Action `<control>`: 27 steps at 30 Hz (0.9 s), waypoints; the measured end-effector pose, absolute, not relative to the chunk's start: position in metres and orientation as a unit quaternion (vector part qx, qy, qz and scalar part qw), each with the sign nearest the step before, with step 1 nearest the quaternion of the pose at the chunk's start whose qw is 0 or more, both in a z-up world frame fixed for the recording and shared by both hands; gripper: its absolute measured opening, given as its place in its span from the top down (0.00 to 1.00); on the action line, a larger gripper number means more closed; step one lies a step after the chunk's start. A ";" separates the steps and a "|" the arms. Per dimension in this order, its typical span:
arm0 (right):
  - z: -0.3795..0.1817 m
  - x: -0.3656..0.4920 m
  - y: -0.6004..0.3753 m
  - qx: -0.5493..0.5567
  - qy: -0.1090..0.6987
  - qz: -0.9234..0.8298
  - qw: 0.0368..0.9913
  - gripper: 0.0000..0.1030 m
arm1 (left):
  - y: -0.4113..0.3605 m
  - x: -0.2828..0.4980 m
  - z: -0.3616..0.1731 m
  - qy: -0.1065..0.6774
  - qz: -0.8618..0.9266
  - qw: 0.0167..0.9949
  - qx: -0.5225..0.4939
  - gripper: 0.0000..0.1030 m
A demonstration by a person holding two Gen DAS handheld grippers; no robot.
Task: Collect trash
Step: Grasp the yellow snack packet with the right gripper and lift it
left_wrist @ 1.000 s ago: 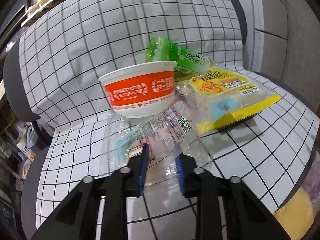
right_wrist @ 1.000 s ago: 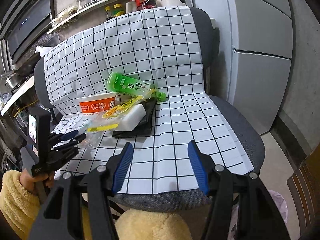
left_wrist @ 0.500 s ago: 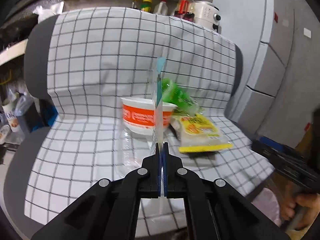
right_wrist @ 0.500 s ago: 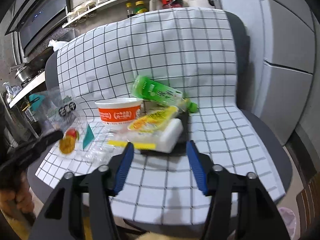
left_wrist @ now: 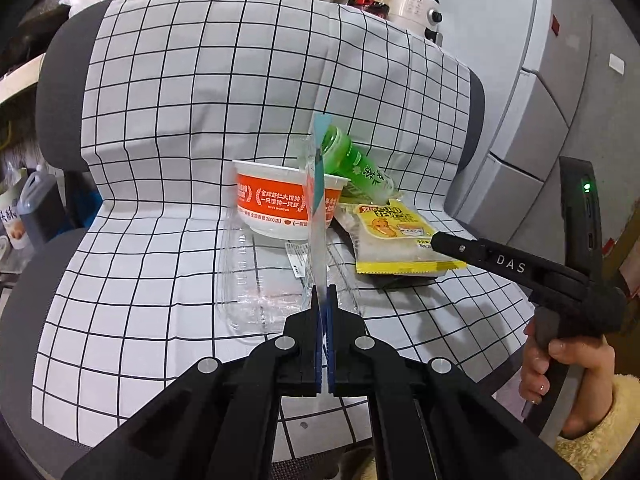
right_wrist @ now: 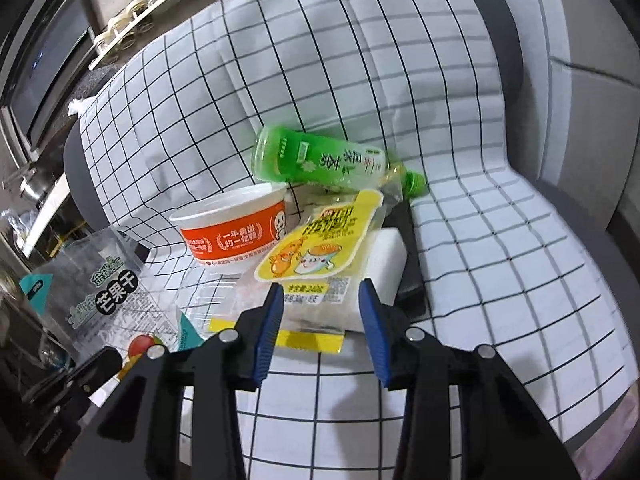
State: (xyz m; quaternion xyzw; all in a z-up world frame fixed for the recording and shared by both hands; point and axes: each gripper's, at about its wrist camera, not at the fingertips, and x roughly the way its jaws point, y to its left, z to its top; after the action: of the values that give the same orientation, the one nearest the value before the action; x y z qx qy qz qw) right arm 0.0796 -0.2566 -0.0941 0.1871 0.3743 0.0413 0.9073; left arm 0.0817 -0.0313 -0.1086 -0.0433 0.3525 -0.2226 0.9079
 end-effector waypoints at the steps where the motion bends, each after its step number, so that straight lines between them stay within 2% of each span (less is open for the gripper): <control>1: -0.098 0.082 -0.258 0.197 0.380 0.041 0.903 0.62 | -0.032 0.082 -0.109 0.353 -0.222 0.908 -0.044 0.98; 9: -0.111 0.103 -0.270 0.285 0.390 0.056 0.874 0.62 | -0.033 0.083 -0.110 0.355 -0.221 0.907 -0.042 0.98; 11: -0.112 0.107 -0.272 0.300 0.392 0.054 0.868 0.75 | -0.033 0.082 -0.110 0.356 -0.218 0.908 -0.042 0.98; 12: -0.113 0.109 -0.273 0.308 0.393 0.056 0.865 0.85 | -0.032 0.082 -0.109 0.356 -0.217 0.908 -0.042 0.98; 15: -0.108 0.108 -0.273 0.312 0.382 0.062 0.868 0.96 | -0.033 0.079 -0.108 0.355 -0.212 0.910 -0.039 0.98; 27: -0.024 0.025 -0.278 0.218 0.268 0.088 0.934 0.97 | -0.039 0.056 -0.083 0.327 -0.222 0.918 -0.036 0.98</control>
State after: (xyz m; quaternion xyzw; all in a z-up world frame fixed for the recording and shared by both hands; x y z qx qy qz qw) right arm 0.0248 -0.2780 -0.0244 0.2179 0.2685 0.0883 0.9342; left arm 0.0557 -0.0395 -0.0829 -0.0364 0.3267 -0.2217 0.9180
